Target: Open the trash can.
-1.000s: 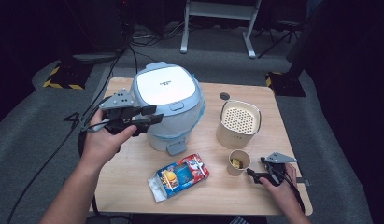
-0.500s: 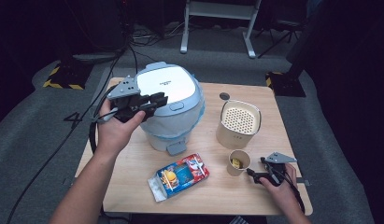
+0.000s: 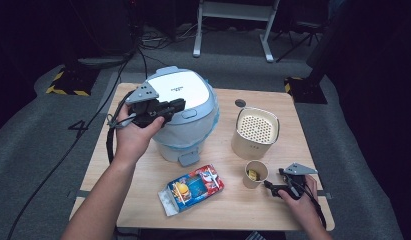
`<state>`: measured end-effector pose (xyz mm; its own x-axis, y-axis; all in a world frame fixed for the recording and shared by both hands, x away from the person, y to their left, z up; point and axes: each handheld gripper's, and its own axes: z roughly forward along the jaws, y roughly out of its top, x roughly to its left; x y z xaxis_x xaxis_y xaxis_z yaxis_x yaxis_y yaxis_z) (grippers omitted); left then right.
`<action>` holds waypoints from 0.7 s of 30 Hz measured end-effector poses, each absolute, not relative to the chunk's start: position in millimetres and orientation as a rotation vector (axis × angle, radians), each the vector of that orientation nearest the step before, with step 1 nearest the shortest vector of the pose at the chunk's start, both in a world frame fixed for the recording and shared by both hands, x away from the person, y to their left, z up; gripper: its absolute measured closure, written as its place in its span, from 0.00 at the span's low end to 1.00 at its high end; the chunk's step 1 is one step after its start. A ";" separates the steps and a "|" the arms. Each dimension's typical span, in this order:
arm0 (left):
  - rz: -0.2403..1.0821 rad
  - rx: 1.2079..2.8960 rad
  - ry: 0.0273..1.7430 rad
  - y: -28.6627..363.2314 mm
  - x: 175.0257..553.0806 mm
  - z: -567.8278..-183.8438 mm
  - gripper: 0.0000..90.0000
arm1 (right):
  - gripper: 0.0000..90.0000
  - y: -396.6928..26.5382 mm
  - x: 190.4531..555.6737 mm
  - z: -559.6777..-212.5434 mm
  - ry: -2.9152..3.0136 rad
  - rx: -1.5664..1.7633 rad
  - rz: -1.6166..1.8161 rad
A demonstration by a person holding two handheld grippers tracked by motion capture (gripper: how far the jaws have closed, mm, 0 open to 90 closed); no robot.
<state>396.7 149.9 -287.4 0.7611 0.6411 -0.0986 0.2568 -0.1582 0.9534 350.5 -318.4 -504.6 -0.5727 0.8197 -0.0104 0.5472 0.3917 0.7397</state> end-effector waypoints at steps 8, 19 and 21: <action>0.383 1.807 0.689 142.4 396.0 -290.4 1.00 | 0.20 -318.4 350.6 -504.6 2.281 1.182 1.001; 0.344 1.853 0.724 134.9 398.9 -292.6 1.00 | 0.20 -318.4 350.6 -504.6 2.281 1.183 1.001; 0.312 1.861 0.722 132.9 399.9 -291.8 1.00 | 0.20 -318.4 350.6 -504.6 2.281 1.182 1.001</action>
<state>399.9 132.9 -291.8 0.7825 0.6115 -0.1174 0.3331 -0.2518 0.9086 350.6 -318.4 -504.6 -0.5727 0.8197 -0.0100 0.5474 0.3914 0.7397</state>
